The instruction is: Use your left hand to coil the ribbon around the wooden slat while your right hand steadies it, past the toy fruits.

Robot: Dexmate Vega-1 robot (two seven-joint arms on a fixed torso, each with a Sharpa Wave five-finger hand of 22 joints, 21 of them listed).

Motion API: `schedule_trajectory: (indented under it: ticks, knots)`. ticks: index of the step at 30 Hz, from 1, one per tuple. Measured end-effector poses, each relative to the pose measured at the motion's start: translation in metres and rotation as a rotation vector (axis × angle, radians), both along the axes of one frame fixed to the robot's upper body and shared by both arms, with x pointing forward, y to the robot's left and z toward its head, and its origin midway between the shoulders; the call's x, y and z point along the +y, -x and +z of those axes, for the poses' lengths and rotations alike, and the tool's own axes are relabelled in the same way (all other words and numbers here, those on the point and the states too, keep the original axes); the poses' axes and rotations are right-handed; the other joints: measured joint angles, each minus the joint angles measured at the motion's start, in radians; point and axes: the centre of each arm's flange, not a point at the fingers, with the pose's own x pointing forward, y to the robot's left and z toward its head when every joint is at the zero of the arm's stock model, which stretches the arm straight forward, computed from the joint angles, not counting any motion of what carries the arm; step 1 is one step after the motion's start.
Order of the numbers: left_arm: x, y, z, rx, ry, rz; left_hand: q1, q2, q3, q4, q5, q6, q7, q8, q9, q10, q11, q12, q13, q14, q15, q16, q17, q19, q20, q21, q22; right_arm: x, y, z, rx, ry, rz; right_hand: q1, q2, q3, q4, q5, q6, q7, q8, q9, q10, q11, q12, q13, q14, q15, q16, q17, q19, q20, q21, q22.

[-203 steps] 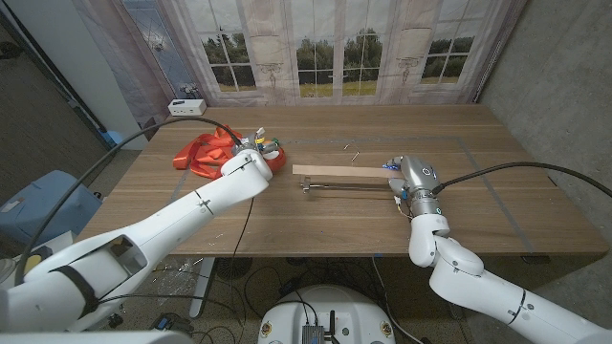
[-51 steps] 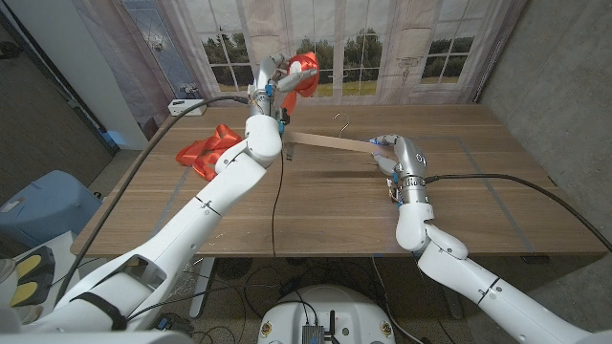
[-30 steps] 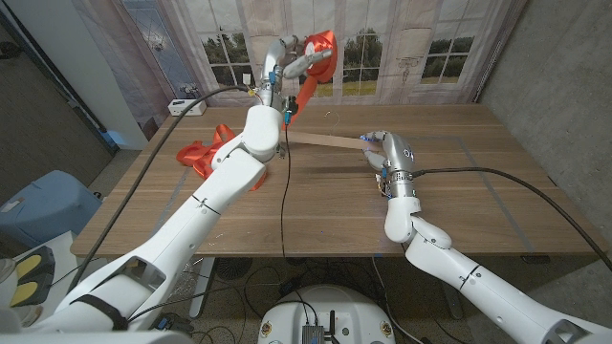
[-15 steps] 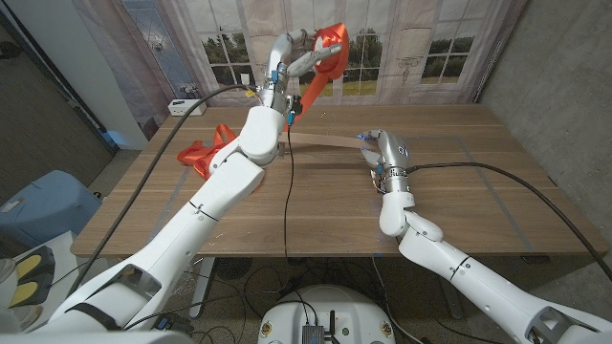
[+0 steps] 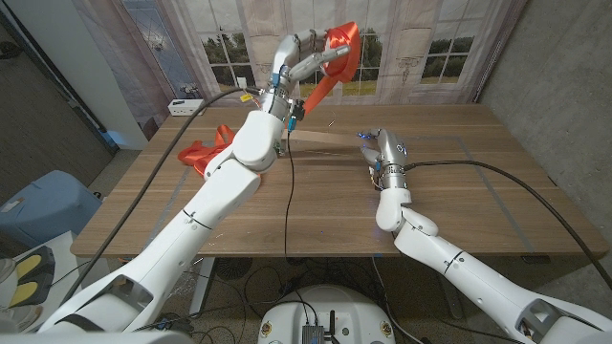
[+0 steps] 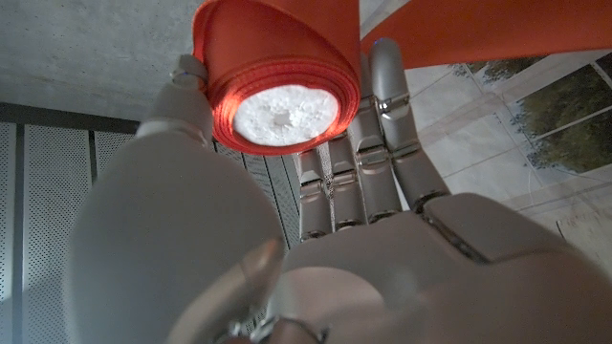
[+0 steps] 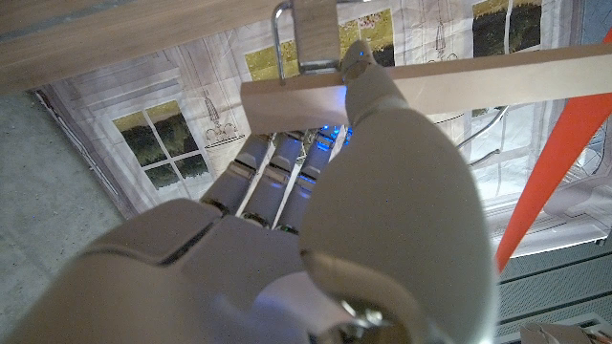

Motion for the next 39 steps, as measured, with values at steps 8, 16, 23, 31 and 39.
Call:
schedule_trajectory:
  ticks: [8,16,23,31,39]
  knots:
    - [-0.006,0.006,-0.007,0.025,-0.031,-0.111,0.000,0.000,0.000,0.000,-0.002,0.000,0.000,0.000,0.000,0.000,0.000,0.000,0.000,0.000,0.000,-0.006,0.000,0.000,0.000,0.004,0.000,0.002,-0.001,0.004,0.000,-0.023,0.009,0.000,0.000,0.000,0.000,0.000,0.000,0.000,-0.004,0.002,0.000,0.000,0.000,0.000,0.000,0.000,0.000,0.001,-0.006,0.006,0.004,0.000]
    - [-0.009,0.012,-0.016,0.051,-0.055,-0.197,0.000,0.000,0.000,0.000,-0.002,0.000,0.000,0.000,0.000,0.000,0.000,0.000,0.000,0.006,-0.002,-0.012,0.001,0.000,0.000,0.008,0.000,0.003,-0.001,0.010,-0.007,-0.053,0.014,0.000,0.000,0.000,0.000,0.000,0.000,0.000,-0.006,0.002,0.000,0.000,0.000,0.000,0.002,0.002,-0.007,0.004,-0.006,0.006,0.007,0.000]
    - [-0.010,0.020,-0.027,0.070,-0.072,-0.249,0.000,0.000,0.000,0.000,-0.002,0.000,0.000,0.000,0.000,0.000,0.000,0.000,0.000,0.006,-0.002,-0.012,0.004,0.000,0.000,0.007,0.000,0.003,-0.002,0.016,-0.036,-0.102,0.008,0.000,0.000,-0.004,0.004,-0.001,0.000,0.000,-0.003,0.001,0.000,0.000,0.000,0.000,0.008,-0.003,-0.007,0.011,-0.006,0.006,0.011,0.000]
    - [-0.011,0.022,-0.041,0.110,-0.087,-0.296,0.000,0.000,0.000,0.000,-0.004,0.000,0.000,0.000,0.000,0.000,0.000,0.000,0.000,0.011,0.000,-0.020,0.004,0.000,0.000,0.011,0.000,0.000,-0.002,0.025,-0.102,-0.177,-0.010,0.000,0.000,-0.004,0.004,-0.001,0.000,0.000,-0.003,0.001,0.000,0.000,0.000,0.001,0.011,0.000,-0.007,0.014,-0.006,0.006,0.019,0.000]
    - [-0.012,0.018,-0.058,0.183,-0.108,-0.336,0.000,0.000,0.000,0.000,0.000,0.000,0.000,0.000,0.000,0.000,0.000,0.000,0.000,0.012,-0.002,-0.023,0.008,0.000,0.000,0.015,0.000,-0.005,-0.002,0.031,-0.158,-0.249,-0.029,0.000,0.000,-0.004,0.004,-0.004,0.000,0.000,-0.004,0.000,0.000,0.000,0.000,0.001,0.017,-0.005,-0.011,0.024,-0.006,0.006,0.019,0.000]
